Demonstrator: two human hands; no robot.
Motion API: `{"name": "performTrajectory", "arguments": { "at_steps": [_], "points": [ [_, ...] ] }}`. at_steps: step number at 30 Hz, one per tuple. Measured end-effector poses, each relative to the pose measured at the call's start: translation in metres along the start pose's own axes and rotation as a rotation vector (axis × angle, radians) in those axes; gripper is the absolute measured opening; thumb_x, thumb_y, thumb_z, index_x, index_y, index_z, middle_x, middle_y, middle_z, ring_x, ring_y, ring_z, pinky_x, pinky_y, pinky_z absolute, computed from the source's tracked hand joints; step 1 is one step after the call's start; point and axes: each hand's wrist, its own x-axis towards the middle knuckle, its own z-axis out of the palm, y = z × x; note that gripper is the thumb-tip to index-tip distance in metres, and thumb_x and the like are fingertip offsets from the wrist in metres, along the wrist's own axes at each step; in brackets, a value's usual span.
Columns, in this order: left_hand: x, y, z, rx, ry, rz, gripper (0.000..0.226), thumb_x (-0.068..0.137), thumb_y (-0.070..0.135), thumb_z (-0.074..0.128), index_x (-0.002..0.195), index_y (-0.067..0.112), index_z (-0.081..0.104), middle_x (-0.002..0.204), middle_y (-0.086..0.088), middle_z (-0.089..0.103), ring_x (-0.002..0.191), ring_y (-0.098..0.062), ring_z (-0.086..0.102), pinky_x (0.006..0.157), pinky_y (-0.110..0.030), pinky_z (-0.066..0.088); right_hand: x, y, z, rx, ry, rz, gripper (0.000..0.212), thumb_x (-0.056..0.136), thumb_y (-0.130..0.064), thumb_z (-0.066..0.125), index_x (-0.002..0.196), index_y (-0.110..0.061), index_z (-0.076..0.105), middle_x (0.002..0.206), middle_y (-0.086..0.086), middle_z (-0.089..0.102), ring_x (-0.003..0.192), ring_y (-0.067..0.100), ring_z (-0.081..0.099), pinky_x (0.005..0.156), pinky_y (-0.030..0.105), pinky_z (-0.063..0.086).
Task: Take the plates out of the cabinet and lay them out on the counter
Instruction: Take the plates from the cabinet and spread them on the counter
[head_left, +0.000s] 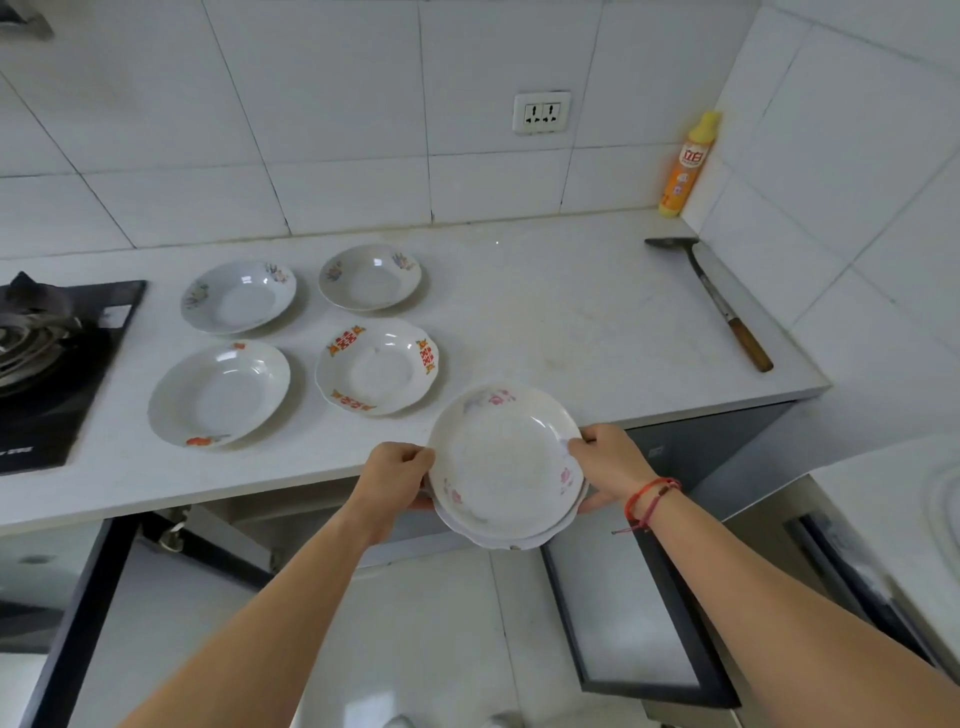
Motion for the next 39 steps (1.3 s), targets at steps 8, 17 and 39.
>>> {"name": "performTrajectory", "arguments": {
  "at_steps": [8, 17, 39],
  "points": [
    [0.036, 0.016, 0.007, 0.004, 0.049, 0.003, 0.019, 0.096, 0.007, 0.054, 0.093, -0.002, 0.070, 0.090, -0.015, 0.074, 0.079, -0.025, 0.072, 0.058, -0.029, 0.059, 0.034, -0.013, -0.012, -0.016, 0.010, -0.006, 0.017, 0.093, -0.007, 0.051, 0.081, -0.004, 0.063, 0.078, 0.011, 0.070, 0.078, 0.032, 0.072, 0.053, 0.042, 0.062],
    [0.123, 0.050, 0.002, 0.079, 0.008, 0.016, 0.013, 0.095, 0.008, 0.056, 0.098, 0.003, 0.069, 0.091, -0.011, 0.072, 0.079, -0.023, 0.072, 0.058, -0.030, 0.060, 0.103, -0.044, -0.016, -0.013, 0.094, 0.055, 0.017, 0.089, -0.007, 0.051, 0.087, -0.003, 0.068, 0.087, 0.016, 0.074, 0.077, 0.034, 0.072, 0.060, 0.051, 0.062],
    [0.230, 0.075, 0.023, 0.217, 0.074, -0.035, 0.027, 0.085, 0.008, 0.051, 0.082, -0.017, 0.061, 0.081, -0.028, 0.069, 0.065, -0.031, 0.072, 0.062, -0.043, 0.062, 0.225, -0.077, -0.038, -0.145, 0.079, 0.073, 0.022, 0.086, -0.005, 0.048, 0.082, -0.006, 0.070, 0.077, 0.013, 0.072, 0.071, 0.033, 0.071, 0.058, 0.051, 0.062]
  ]
}}
